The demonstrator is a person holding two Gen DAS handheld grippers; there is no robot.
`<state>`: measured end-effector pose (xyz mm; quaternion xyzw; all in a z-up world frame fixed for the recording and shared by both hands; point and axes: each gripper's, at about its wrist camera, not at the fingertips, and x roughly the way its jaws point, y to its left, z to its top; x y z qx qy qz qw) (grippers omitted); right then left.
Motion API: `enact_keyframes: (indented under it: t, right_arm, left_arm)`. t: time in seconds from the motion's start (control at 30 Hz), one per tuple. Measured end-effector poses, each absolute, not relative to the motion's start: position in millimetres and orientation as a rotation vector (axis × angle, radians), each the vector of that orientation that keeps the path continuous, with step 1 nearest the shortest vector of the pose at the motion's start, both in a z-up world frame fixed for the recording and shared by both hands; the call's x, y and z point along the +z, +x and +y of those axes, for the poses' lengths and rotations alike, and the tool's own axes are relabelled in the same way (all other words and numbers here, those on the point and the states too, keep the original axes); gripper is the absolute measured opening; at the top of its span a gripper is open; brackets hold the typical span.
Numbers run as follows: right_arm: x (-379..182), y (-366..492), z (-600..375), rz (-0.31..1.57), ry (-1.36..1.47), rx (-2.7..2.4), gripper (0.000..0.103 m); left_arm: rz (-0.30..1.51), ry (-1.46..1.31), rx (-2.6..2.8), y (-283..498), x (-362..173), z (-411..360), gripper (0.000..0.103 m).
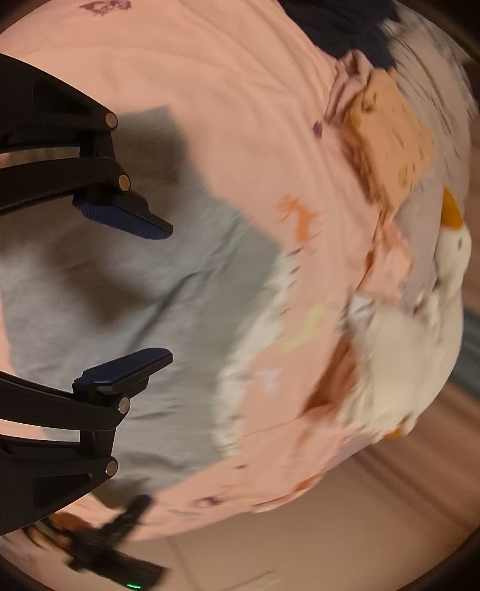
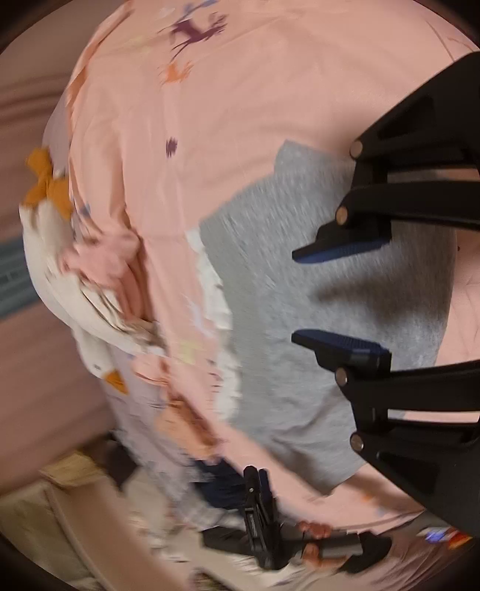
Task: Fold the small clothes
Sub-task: 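Lower the folded hem onto the sweatshirt and open both grippers, then move the left gripper over the side edge of the grey sweatshirt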
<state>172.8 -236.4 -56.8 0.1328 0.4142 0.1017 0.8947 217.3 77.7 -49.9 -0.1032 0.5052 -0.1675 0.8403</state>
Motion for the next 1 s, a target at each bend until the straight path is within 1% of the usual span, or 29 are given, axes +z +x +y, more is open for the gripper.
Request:
enact_keyframes:
  t: [0.07, 0.27, 0.47, 0.6, 0.73, 0.8, 1.0]
  right_arm:
    - [-64, 175, -223, 0.887, 0.174, 0.197, 0.03]
    - [-96, 162, -209, 0.992, -0.063, 0.124, 0.027]
    - [-109, 137, -218, 1.02, -0.059, 0.116, 0.027]
    - [-106, 127, -218, 1.007, -0.047, 0.112, 0.027]
    - [-93, 111, -217, 0.98, -0.011, 0.144, 0.034]
    - [-88, 104, -214, 0.963, 0.005, 0.16, 0.039]
    - [-75, 96, -209, 0.928, 0.084, 0.198, 0.042]
  left_arm:
    - [1.069, -0.174, -0.363, 203, -61, 72, 0.062]
    - [1.105, -0.109, -0.328, 168, -98, 80, 0.062]
    - [1.058, -0.097, -0.349, 129, -97, 89, 0.062]
    - [1.075, -0.239, -0.352, 113, -90, 114, 0.062]
    - [1.057, -0.347, -0.31, 100, -82, 144, 0.062]
    - [1.051, -0.402, -0.279, 98, -82, 160, 0.062]
    - [1.083, -0.626, -0.287, 106, -102, 189, 0.063]
